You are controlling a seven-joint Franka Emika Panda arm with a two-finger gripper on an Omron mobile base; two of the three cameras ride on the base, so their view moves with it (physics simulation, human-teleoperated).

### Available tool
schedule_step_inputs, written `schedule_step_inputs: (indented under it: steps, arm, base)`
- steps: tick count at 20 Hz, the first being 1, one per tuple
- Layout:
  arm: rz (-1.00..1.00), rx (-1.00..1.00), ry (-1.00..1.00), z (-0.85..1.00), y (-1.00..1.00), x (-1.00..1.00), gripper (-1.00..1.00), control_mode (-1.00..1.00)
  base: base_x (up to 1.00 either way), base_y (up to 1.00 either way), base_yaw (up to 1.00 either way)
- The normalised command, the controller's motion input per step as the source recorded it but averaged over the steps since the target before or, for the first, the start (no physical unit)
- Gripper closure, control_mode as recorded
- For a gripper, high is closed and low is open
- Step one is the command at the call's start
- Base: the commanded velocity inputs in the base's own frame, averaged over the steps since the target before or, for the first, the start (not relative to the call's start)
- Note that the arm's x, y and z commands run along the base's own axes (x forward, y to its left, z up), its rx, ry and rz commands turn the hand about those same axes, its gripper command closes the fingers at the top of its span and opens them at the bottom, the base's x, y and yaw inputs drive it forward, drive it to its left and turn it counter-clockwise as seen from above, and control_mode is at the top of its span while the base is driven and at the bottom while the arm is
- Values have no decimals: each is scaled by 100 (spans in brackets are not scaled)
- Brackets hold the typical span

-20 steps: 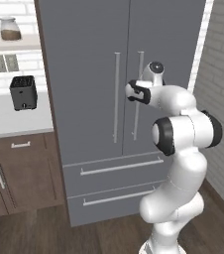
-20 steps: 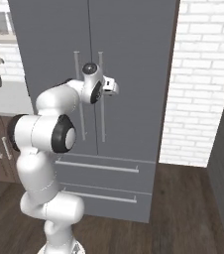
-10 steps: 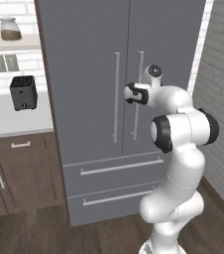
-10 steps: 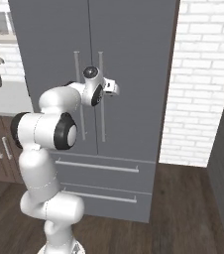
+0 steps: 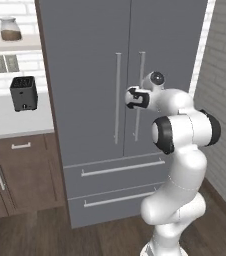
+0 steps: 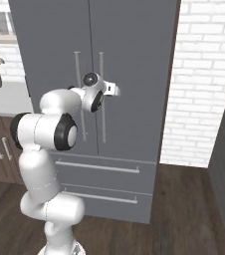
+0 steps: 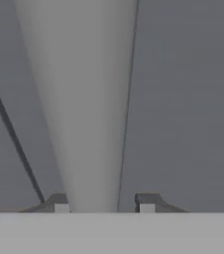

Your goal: Take the strawberry from the fridge and place it on top of the pancake, located on the dining counter.

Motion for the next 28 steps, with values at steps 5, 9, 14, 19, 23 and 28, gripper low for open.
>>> schedule_step_inputs:
  steps: [5,9,14,19,23,28]
  arm:
    - [-3,6,9,1,-56,-61,100,-100]
    - [-2,8,2,7,-78,-100,100,-100]
    - [0,9,0,15,-95,-98,100,-100]
    - [0,10,0,38,-87,-72,-100,-100]
    - [-4,12,0,49,-90,-86,-100,-100]
    - [-12,3,-10,33,-48,-94,-100,-100]
  base:
    - [0,0,0]
    - [0,0,0]
    - [0,0,0]
    - [0,0,0]
    - [0,0,0]
    - [0,0,0]
